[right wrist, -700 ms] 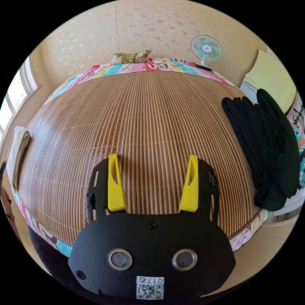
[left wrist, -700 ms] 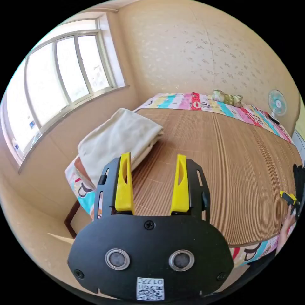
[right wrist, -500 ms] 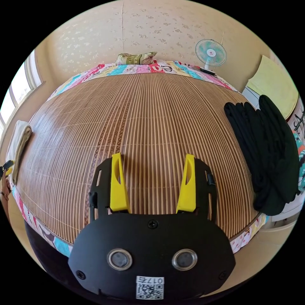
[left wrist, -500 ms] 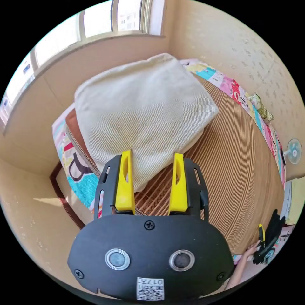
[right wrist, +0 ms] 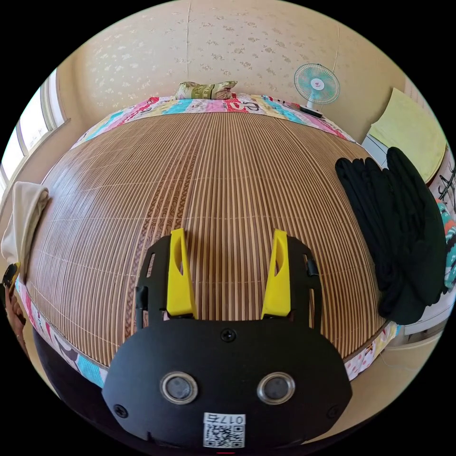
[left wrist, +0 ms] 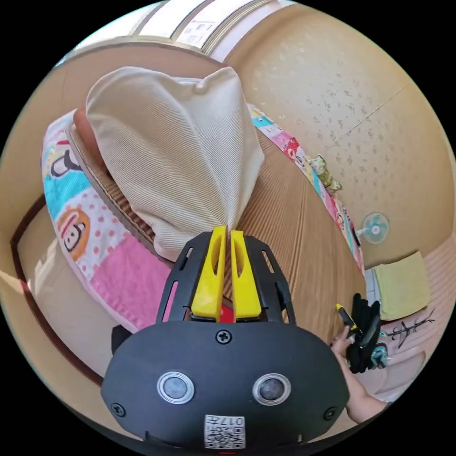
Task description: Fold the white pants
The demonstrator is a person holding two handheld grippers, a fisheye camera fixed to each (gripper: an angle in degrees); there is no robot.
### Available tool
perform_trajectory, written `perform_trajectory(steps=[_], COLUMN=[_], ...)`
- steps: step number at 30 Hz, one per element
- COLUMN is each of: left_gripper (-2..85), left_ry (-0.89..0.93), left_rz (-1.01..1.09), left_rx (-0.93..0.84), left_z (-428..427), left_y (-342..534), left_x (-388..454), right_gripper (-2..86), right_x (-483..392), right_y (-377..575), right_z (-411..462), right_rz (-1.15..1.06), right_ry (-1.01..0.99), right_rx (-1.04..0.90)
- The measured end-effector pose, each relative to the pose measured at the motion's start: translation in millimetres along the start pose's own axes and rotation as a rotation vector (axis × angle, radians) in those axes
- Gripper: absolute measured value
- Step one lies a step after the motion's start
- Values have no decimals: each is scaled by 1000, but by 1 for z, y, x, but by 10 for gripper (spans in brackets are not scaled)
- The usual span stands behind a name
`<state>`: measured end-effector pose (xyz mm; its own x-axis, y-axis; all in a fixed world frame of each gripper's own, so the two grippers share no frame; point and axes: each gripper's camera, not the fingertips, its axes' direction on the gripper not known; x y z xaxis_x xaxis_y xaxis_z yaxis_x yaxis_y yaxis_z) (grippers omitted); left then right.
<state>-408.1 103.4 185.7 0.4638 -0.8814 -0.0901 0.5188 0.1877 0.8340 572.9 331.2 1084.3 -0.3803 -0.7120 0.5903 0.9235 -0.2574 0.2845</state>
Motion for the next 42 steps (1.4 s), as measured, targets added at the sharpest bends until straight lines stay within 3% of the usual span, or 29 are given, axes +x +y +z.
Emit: perform_trajectory(steps=[3,7,10,13,17,18,21,23,26,31,34,38,42], left_gripper=[-5,-4,-3,2,20,35,87,148,182,122,37,29,28], left_ry=[41,-156,-234,-196,-130,-104,-191,-297,-386,-152,-106,177,370], left_rz=[88,411,656,726,711,669,493,396,265,22,-118,68,421], left_rx=[-96,-200,-216,-161,104,244,457,439,259,-29,45,141,141], left_z=[2,6,-3,-38,-120,-155,-215,-224,-196,-112,-112,-109,-93], left_y=[57,126,155,160,145,138,102,69,22,-19,-26,-35,-11], left_x=[35,119,173,190,176,163,121,92,32,-63,-65,7,135], right_gripper=[236,235,235,235,235,235,235,235,235,235,235,232,229], right_x=[-2,-4,-6,-7,-8,-9,-11,-13,-15,-18,-21,-25,-26], right_y=[-1,-2,-4,-5,-8,-9,-11,-12,-14,-17,-19,-22,-24], right_z=[2,4,7,9,13,14,16,18,21,25,28,32,36], right_rz=[-6,-5,-5,-3,0,0,0,0,1,1,2,4,14], right_ry=[-1,-1,-1,-6,-12,-11,-9,-9,-10,-9,-9,1,-1], right_rx=[2,7,9,9,7,8,9,10,10,11,14,19,20])
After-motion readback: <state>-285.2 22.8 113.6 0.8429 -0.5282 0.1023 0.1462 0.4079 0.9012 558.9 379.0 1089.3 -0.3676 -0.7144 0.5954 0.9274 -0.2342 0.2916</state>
